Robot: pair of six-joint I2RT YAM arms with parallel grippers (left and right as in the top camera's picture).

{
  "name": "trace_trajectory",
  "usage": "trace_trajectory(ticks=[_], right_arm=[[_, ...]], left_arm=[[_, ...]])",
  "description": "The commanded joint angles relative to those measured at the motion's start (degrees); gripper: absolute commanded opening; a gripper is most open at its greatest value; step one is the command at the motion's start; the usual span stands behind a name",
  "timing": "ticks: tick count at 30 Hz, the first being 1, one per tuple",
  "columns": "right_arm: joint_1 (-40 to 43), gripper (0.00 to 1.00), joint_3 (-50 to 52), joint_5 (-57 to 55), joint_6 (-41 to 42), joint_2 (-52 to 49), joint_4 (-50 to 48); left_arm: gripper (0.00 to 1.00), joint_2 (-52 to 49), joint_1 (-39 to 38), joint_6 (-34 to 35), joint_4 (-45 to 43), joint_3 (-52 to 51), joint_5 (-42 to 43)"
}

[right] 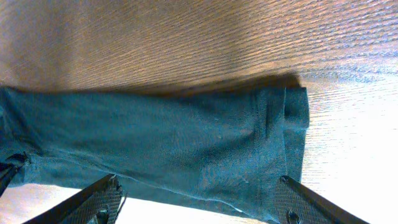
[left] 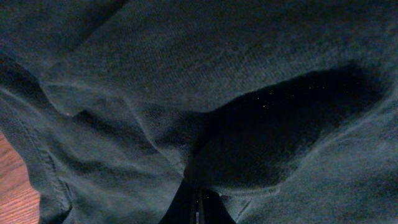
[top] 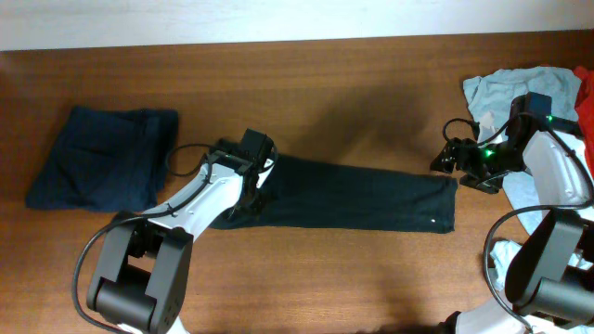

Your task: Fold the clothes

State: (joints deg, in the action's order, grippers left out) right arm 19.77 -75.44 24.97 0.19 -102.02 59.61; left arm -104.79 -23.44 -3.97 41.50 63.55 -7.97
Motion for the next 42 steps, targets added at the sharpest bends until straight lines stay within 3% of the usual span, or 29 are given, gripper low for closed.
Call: trace_trajectory(ticks=[1,11,22,35,36,37,42], right_arm=[[-0.31,0.83,-0.85,-0.11,-0.20,-0.04,-0.02],[-0.31,0.83,-0.85,-0.13,-0.20,-0.04,0.00],[-0.31,0.83,-0.85,-0.13,-0.20,-0.04,-0.04],[-0.37,0.82,-0.85,0.24,-0.20,-0.04,-0.07],[-0.37,0.82,-0.85,0.09,-0.20,-0.04,-0.24],[-0.35,0.83,-0.85,0.09,-0.17,-0.04,-0.33],[-0.37,0.83,-0.85,0.09,-0.20,-0.04,-0.48]], left_arm=[[0.01,-0.42,-0.02,-0.46,1.68,2.16,-0.48],[0.00,-0.42,-0.02,-2.47,19.71,18.82,-4.63],[0.01,-0.42,-0.02,-3.82,28.68,19.10,-5.33],[0.01,-0.42,-0.02,-2.75,31.78,19.10,-4.96],[0.19,-0.42,-0.02,-2.75,31.43,19.10,-4.96],[0.27,-0.42,-0.02,-2.75,31.21,19.10,-4.96],[0.32,-0.42,-0.04,-2.01,29.86,19.10,-2.19]])
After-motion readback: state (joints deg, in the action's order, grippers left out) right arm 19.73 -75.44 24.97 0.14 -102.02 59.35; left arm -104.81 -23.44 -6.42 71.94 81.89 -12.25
